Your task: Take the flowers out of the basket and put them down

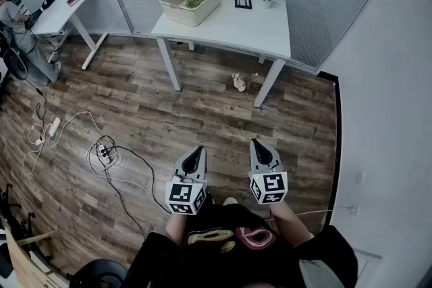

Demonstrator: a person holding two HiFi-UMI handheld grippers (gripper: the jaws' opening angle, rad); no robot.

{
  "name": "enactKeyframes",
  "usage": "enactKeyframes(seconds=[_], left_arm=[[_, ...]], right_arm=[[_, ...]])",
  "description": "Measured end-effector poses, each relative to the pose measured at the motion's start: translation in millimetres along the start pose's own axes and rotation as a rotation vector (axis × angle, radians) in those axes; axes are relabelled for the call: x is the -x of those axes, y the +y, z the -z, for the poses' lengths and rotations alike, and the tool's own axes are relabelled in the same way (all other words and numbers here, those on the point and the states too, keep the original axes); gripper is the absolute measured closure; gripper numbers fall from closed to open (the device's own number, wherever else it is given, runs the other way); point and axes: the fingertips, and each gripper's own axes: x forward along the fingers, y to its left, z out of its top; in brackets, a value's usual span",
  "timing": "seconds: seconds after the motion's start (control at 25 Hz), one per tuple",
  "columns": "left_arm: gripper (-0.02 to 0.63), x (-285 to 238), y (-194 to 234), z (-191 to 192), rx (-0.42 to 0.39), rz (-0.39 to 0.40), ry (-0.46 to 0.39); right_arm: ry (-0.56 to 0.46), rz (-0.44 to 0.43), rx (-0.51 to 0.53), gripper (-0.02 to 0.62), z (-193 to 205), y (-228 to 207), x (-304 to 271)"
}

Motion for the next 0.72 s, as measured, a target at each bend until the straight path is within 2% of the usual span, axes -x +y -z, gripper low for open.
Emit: enactKeyframes(seconds=[0.16,0.36,0.72], left_arm=[[0.589,-5,14,-6,0.006,0.003,-0.02],[0.589,-10,39,-10,-0.004,0.01,-0.014],[0.589,-25,85,-26,-0.024,0.047,-0.04]], right_arm=[[-0.007,0.037,0.019,0.586,-2,-3,-6],[-0.037,0.038,-0.05,0.586,-10,3,-20],[-0.08,0.064,-0.089,0.584,-20,23,-63]])
